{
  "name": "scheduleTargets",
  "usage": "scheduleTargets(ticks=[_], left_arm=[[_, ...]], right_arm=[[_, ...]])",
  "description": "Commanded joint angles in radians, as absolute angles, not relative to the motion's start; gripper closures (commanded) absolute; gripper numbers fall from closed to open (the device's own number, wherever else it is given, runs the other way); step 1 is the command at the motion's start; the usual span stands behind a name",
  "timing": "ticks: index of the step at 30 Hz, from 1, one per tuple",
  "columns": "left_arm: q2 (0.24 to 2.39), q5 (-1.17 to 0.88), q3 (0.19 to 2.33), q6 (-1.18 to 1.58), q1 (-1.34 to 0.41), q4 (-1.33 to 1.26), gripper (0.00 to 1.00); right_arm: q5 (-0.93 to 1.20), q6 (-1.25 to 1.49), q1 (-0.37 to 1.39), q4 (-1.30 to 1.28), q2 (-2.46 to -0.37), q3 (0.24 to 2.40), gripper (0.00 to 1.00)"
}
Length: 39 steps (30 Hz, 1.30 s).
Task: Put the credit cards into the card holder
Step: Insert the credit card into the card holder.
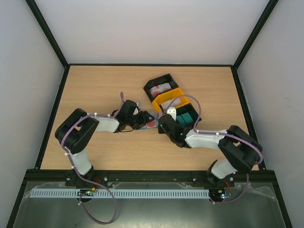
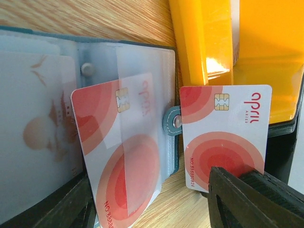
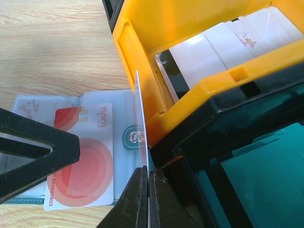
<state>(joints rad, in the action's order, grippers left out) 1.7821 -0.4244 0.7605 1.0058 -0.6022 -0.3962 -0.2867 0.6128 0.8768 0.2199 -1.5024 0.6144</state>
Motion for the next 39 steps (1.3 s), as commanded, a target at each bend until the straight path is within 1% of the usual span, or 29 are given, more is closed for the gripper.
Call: scheduleTargets(ticks=[1, 5, 10, 13, 17, 20, 24, 30, 39], left_arm=[[1.759, -0.39, 0.744, 0.999, -0.612, -0.341, 0.35], [1.768, -0.376, 0.759, 0.985, -0.617, -0.326, 0.37], [1.787, -0.36, 0.793, 0.968, -0.618, -0.32, 0.48], [1.798, -0.352, 0.811, 0.961, -0.619, -0.318, 0.5], [1.806, -0.343, 0.83, 0.947, -0.619, -0.316, 0.51], [1.814, -0.334, 0.847, 0.935, -0.618, -0.309, 0.58], [1.826, -0.314, 0.856, 0.93, -0.618, -0.292, 0.63], [1.846, -0.306, 0.847, 0.935, -0.62, -0.313, 0.63], [1.872, -0.336, 0.848, 0.943, -0.63, -0.375, 0.63]], right_arm=[[-0.284, 0.621, 0.872, 0.131, -1.472, 0.63, 0.98], [-0.259, 0.627, 0.872, 0.11, -1.442, 0.627, 0.98], [-0.248, 0.631, 0.872, 0.086, -1.371, 0.62, 0.98], [-0.239, 0.631, 0.872, 0.068, -1.342, 0.613, 0.98], [-0.216, 0.66, 0.872, 0.032, -1.337, 0.602, 0.98], [-0.182, 0.663, 0.872, 0.025, -1.341, 0.588, 0.98], [-0.161, 0.664, 0.872, 0.034, -1.365, 0.583, 0.98], [-0.175, 0.666, 0.873, 0.034, -1.426, 0.598, 0.98], [-0.17, 0.673, 0.872, 0.035, -1.457, 0.605, 0.98]])
